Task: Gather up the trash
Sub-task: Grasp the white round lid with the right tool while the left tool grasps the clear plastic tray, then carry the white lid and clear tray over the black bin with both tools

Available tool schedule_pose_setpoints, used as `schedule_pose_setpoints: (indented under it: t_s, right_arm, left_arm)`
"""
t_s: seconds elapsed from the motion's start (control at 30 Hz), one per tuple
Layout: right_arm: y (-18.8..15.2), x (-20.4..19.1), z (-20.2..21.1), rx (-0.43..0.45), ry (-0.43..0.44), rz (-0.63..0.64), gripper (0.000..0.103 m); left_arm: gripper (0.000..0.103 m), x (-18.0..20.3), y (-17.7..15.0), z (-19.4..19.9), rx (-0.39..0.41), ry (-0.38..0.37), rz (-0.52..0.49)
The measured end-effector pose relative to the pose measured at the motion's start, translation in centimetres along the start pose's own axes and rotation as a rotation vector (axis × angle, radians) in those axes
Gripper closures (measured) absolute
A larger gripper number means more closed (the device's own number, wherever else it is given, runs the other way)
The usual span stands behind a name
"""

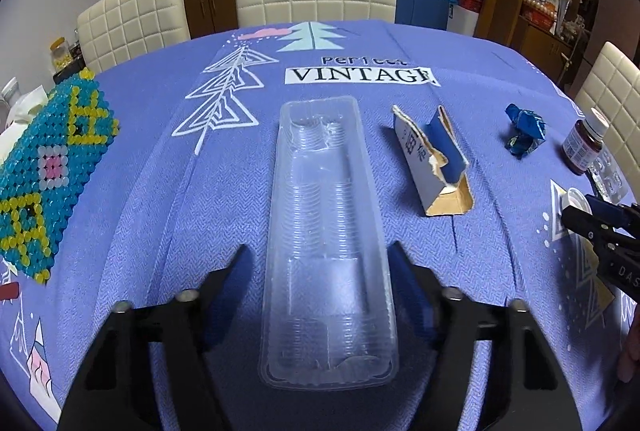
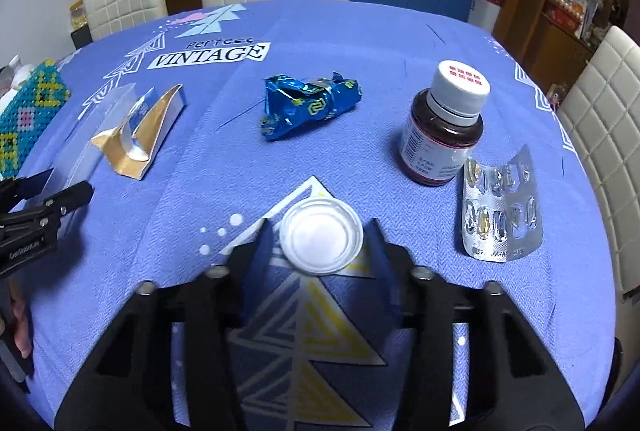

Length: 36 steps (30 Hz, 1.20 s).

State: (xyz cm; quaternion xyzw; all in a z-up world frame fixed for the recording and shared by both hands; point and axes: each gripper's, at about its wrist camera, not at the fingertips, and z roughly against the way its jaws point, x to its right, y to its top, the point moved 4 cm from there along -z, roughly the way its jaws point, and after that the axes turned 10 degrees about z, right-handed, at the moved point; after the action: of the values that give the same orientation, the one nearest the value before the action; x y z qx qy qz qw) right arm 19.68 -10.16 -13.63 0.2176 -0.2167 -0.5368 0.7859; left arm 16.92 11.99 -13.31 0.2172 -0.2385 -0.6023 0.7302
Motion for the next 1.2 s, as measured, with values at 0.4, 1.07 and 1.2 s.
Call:
schedule_pose_setpoints:
  t_s: [0.4,1.07,1.2]
  right_arm:
    - [-1.8,-0.2,3.4,0.041,-0.001,0.054,0.061]
    - [-7.4,8.5,11.2,0.109,-0.107,-0.052,0.061]
    - [-9.0,11.2,12.4,0.116,-0.132,-0.107,0.061]
  left_arm:
    - [0.06,0.6,-0.8,2.6,0.014,0.005,0.029]
    - [0.06,12.4,-2.5,9.0,0.076,-0.096,-0.15]
    - [0.06,15.4,-3.3,9.9,0.081,-0.121,-0.202]
